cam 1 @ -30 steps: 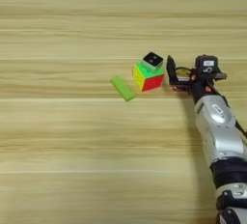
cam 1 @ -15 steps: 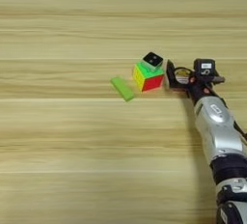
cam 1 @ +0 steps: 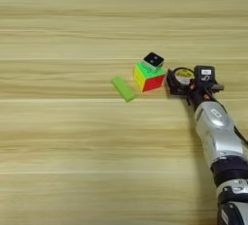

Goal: Move the objects on the table

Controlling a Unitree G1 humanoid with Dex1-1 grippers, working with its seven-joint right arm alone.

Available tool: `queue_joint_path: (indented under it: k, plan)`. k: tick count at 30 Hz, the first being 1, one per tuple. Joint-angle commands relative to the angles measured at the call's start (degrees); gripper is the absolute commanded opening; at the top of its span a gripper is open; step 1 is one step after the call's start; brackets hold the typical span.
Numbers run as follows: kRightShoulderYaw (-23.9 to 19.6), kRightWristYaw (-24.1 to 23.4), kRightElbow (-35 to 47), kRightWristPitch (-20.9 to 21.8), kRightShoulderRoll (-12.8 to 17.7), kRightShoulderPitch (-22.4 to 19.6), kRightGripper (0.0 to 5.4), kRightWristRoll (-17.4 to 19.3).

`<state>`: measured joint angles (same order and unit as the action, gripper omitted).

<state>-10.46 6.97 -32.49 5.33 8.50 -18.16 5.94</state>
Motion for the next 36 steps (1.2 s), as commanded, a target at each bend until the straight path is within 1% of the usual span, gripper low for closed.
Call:
queue_joint_path:
  k: [1, 12, 16, 17, 19, 23, 32, 36]
  plan:
    - [0.2, 0.3, 1.1, 0.7, 1.1, -4.1, 5.39, 0.0]
    - [0.7, 0.5, 0.2, 0.6, 1.1, -4.2, 5.39, 0.0]
    - [0.6, 0.6, 0.4, 0.8, 1.2, -4.1, 4.93, 0.2]
    - [0.6, 0.6, 0.4, 0.8, 1.2, -4.1, 4.69, 0.2]
    - [0.6, 0.7, 0.5, 0.9, 1.1, -4.1, 4.44, 0.2]
    - [0.5, 0.7, 0.6, 1.0, 1.1, -4.0, 4.08, 0.3]
    - [0.6, 0.6, 1.1, 1.3, 1.0, -3.8, 4.04, 0.2]
    - [0.7, 0.1, 4.3, 1.5, 1.0, -3.0, 4.04, 0.0]
